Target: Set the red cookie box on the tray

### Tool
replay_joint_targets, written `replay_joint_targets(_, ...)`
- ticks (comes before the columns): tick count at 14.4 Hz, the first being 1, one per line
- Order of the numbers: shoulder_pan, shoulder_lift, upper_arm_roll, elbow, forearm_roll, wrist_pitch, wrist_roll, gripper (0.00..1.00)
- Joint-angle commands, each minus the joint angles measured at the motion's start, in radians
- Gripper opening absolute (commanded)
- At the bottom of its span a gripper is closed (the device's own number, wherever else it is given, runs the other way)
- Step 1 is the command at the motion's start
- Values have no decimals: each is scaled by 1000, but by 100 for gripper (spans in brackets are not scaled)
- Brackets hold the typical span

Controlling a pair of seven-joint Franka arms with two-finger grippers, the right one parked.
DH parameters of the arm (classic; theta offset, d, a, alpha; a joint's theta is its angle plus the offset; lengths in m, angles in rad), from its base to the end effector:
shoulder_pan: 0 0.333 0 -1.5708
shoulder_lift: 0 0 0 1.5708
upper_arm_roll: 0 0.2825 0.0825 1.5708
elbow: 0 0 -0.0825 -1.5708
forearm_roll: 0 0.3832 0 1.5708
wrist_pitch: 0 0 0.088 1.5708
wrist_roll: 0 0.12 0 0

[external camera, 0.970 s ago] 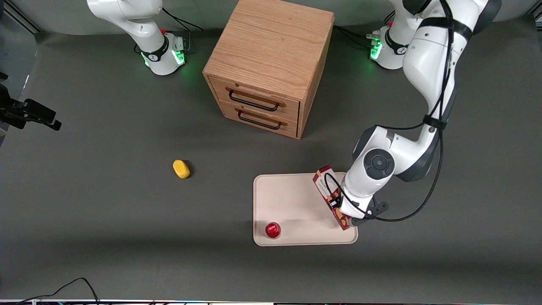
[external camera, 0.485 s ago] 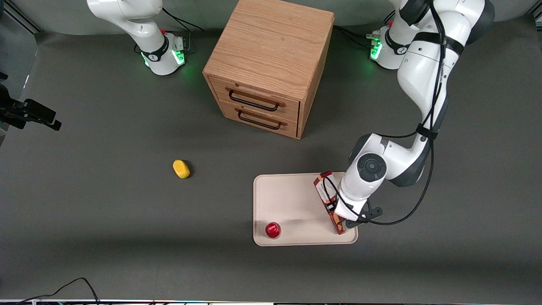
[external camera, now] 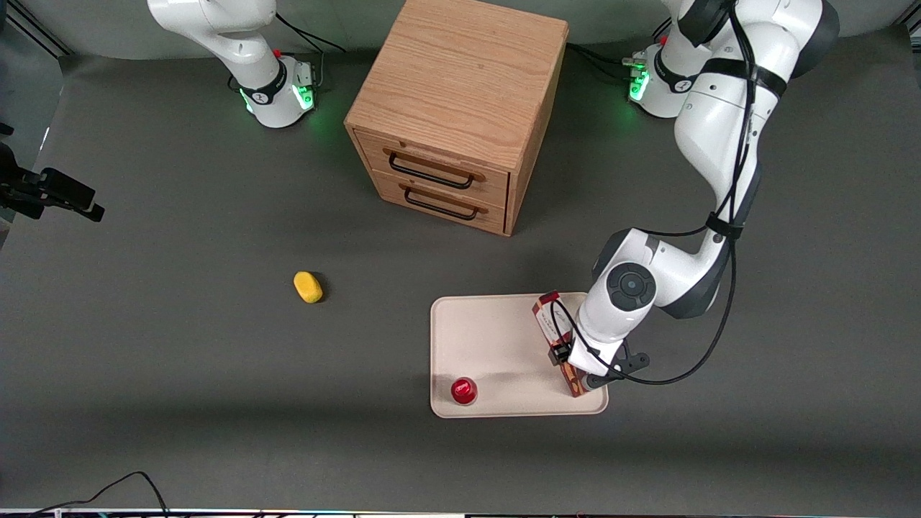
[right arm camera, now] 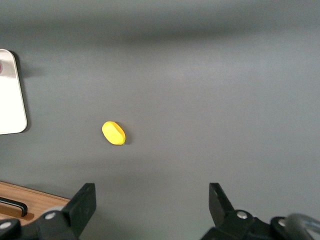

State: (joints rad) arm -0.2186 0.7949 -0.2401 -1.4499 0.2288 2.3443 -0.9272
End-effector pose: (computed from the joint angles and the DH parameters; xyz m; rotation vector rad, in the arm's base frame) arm 0.6525 -0.2860 0.1985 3.0023 0.6065 0.1549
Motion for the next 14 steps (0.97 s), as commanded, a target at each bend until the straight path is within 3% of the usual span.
replay_joint_targets(1, 2, -32, -31, 83, -6, -187, -2, 100)
replay_joint_targets(6, 5, -48, -62, 397, -140, -694, 17, 100)
replay_joint_targets(8, 31, -126, -54, 401, -160, -796, 114, 100)
replay_joint_targets(11, 79, -299, -38, 233, -200, -823, 204, 100)
replay_joint_targets(14, 91, -500, 59, -17, -222, -763, 385, 100)
